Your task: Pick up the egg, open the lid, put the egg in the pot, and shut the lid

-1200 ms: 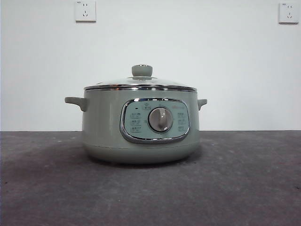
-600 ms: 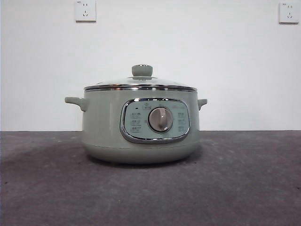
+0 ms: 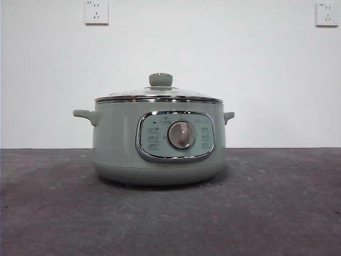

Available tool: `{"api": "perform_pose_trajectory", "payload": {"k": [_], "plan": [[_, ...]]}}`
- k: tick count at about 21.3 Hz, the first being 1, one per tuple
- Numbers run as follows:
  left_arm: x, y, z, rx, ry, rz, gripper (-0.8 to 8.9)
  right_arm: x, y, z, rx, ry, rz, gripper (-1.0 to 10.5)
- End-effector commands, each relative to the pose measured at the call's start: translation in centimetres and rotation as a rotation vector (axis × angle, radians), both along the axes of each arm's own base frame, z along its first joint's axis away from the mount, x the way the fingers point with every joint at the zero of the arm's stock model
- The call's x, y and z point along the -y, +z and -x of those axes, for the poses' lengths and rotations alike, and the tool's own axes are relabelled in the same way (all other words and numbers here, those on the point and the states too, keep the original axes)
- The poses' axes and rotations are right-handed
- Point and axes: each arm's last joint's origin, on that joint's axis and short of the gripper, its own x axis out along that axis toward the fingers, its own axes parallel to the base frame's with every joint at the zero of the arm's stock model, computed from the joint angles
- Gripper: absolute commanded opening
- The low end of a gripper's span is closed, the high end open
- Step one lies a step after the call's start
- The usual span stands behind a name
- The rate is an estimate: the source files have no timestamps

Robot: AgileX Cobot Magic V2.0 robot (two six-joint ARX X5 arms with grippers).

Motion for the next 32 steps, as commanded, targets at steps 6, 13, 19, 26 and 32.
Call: {"api": "perform_pose_trajectory", "payload": {"k": [6,13,19,26,32], "plan": [[-0.3,-3.3,0.4,-0.068,0.100,0.107,-0.04,0.0,-0.4,-0.1,-0.028,-0.009,0.024,0.0],[-0.2,-4.1,0.3,-0.163,0.070,0.129,-0.04,0.0,-0.4,-0.1,-0.028,-0.009,0.025,0.0],[-0.2,-4.5,0.1,-0.208,0.073,0.131,-0.04,0.0,-0.4,-0.1,-0.028,-0.009,0.025,0.0],[-0.2,-4.8,-0.1,-0.244,0.075,0.132,-0.04,2.0,1.5,0.9,0.199,-0.064,0.019,0.0],[-0.2,-5.0,-0.2,-0.277,0.077,0.134,-0.03,6.7,2.5,6.2,0.661,-0.181,-0.271,0.0]]}}
